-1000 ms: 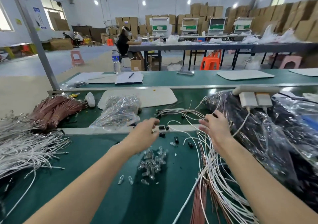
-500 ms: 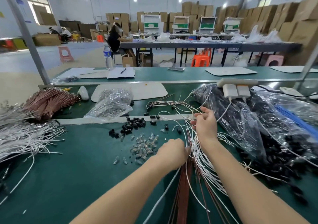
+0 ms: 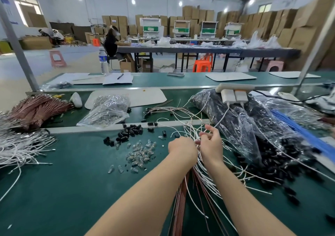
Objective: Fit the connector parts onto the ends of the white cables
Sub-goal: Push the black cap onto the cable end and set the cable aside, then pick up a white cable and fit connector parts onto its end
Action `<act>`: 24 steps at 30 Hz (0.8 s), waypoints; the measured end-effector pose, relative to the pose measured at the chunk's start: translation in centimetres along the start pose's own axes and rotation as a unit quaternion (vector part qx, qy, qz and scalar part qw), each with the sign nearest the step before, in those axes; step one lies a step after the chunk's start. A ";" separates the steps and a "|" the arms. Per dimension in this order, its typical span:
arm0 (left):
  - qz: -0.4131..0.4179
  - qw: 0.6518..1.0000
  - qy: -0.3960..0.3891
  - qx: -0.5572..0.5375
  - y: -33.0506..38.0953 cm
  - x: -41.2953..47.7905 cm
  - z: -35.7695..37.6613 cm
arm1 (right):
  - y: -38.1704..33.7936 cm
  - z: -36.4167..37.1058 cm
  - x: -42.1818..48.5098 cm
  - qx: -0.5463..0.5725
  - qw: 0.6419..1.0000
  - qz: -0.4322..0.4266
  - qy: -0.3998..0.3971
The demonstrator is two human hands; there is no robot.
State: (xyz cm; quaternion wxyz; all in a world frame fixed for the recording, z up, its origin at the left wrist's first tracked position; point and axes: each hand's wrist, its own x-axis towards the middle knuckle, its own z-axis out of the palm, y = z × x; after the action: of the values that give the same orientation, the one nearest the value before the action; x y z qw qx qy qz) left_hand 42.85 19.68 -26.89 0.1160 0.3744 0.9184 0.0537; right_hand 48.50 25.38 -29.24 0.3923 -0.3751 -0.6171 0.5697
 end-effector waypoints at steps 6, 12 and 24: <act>0.005 1.000 -0.025 -0.018 -0.4 0.7 0.0 | -1.2 0.9 0.5 0.013 1.000 -0.022 0.011; 0.031 0.967 0.019 -0.253 -2.6 1.6 -2.3 | -1.9 1.6 0.2 0.008 0.999 -0.045 0.019; 0.162 0.701 0.237 -0.653 -11.8 -3.6 -8.1 | 0.4 5.0 -1.6 -0.082 0.989 -0.077 -0.100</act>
State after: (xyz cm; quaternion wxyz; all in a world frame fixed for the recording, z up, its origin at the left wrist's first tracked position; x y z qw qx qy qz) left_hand 35.36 8.64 -20.61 0.0998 0.3227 0.5756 0.7448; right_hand 44.60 21.95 -29.90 0.3392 -0.2985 -0.7252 0.5196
